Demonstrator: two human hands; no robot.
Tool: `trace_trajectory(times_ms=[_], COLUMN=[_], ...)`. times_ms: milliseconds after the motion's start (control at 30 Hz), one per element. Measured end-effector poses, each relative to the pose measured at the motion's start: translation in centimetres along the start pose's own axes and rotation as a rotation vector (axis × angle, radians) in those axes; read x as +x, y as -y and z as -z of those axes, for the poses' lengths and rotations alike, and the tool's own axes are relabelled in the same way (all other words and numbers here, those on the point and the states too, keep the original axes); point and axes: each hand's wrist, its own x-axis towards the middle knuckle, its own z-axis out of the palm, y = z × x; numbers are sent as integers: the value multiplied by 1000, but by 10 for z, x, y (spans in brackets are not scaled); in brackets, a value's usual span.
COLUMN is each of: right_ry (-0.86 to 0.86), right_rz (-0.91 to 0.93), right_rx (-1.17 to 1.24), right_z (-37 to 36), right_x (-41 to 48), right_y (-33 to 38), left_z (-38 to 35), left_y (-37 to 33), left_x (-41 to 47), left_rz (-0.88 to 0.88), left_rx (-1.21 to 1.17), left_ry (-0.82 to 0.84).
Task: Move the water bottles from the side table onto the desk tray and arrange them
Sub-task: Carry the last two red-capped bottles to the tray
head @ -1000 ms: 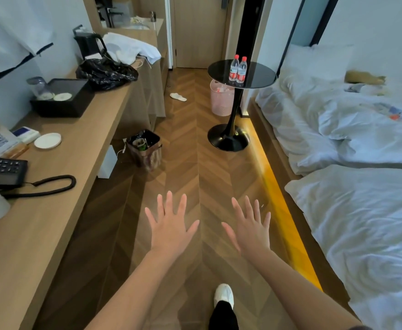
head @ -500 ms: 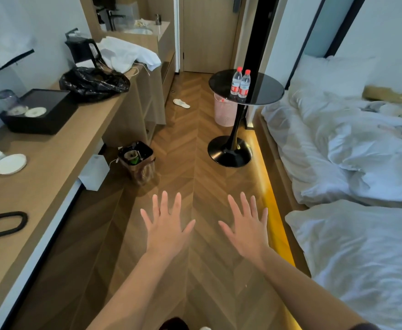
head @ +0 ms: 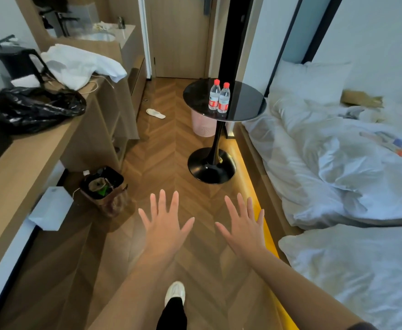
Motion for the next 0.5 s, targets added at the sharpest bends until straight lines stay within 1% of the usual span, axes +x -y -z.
trace_trajectory(times_ms=[233, 367, 500], right_ry=[-44, -54, -48], right_rz=[-80, -143, -184], right_rx=[13, 61, 70], right_z=[19, 21, 17], right_x=[133, 185, 230], right_y=[-2, -14, -35], left_z=[12, 12, 8], left_y=[-8, -19, -37], left_x=[141, 204, 256], left_rz=[-90, -103, -139], left_rx=[15, 64, 79], left_ry=[15, 33, 16])
